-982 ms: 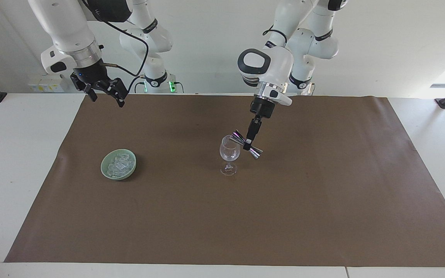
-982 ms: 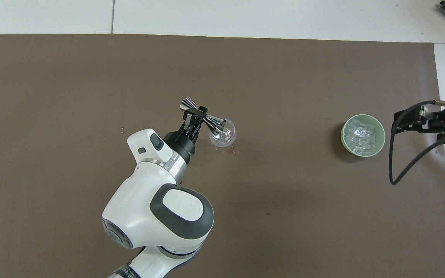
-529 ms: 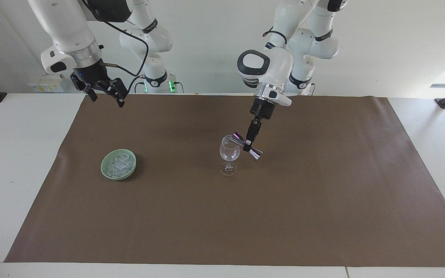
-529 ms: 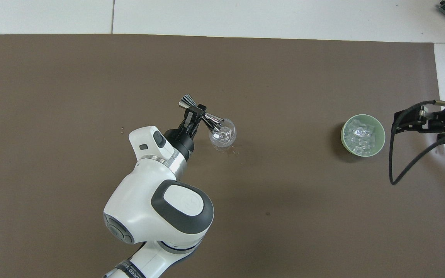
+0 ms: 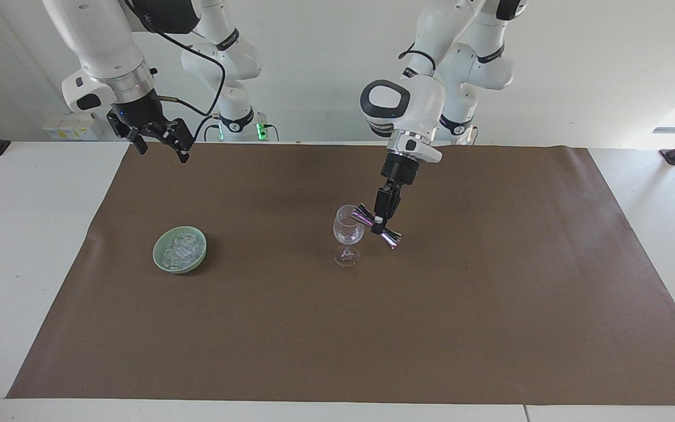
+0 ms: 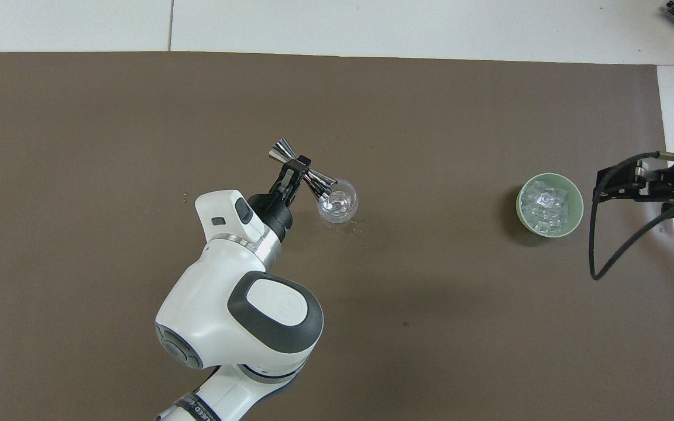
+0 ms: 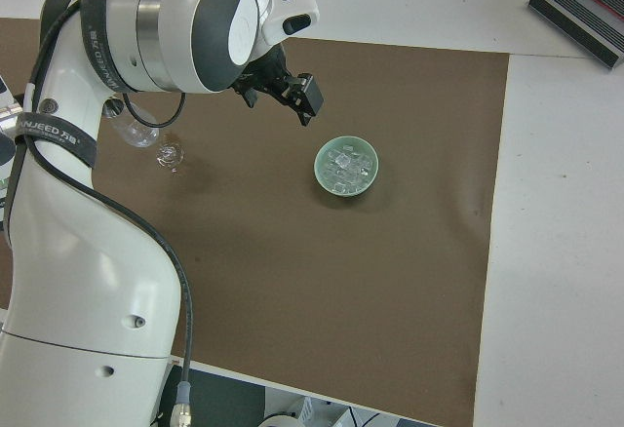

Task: Pour wine and add ice with both arms
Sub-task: 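Turn the jigger upright and carry it back with the left gripper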

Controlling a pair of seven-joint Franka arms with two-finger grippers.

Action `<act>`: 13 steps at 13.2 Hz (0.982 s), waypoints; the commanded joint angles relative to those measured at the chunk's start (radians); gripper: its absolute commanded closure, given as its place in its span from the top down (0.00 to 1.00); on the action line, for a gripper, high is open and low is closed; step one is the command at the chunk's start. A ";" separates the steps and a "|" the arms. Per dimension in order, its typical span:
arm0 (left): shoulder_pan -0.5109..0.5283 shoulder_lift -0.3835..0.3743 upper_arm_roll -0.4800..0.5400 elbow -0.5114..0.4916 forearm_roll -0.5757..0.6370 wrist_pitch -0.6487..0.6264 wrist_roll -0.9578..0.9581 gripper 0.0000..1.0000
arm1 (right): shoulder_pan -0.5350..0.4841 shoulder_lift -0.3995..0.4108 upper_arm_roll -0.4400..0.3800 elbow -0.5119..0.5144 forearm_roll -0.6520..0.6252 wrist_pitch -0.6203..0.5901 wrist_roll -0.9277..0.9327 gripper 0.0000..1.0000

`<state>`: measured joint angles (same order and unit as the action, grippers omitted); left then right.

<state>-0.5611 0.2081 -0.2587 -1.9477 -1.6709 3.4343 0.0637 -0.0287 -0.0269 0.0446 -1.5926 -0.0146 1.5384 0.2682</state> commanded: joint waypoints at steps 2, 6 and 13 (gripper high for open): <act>-0.008 0.016 0.004 0.027 0.008 0.032 0.031 0.00 | -0.005 -0.021 0.003 -0.024 0.005 0.011 -0.010 1.00; -0.019 0.016 0.003 0.030 0.008 0.054 0.033 0.00 | -0.005 -0.021 0.003 -0.024 0.004 0.011 -0.010 1.00; -0.022 0.016 -0.002 0.036 -0.010 0.066 0.024 0.00 | -0.005 -0.022 0.003 -0.024 0.005 0.011 -0.010 1.00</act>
<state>-0.5655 0.2084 -0.2676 -1.9400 -1.6716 3.4636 0.0854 -0.0287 -0.0270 0.0446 -1.5926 -0.0146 1.5384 0.2682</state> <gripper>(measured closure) 0.793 0.000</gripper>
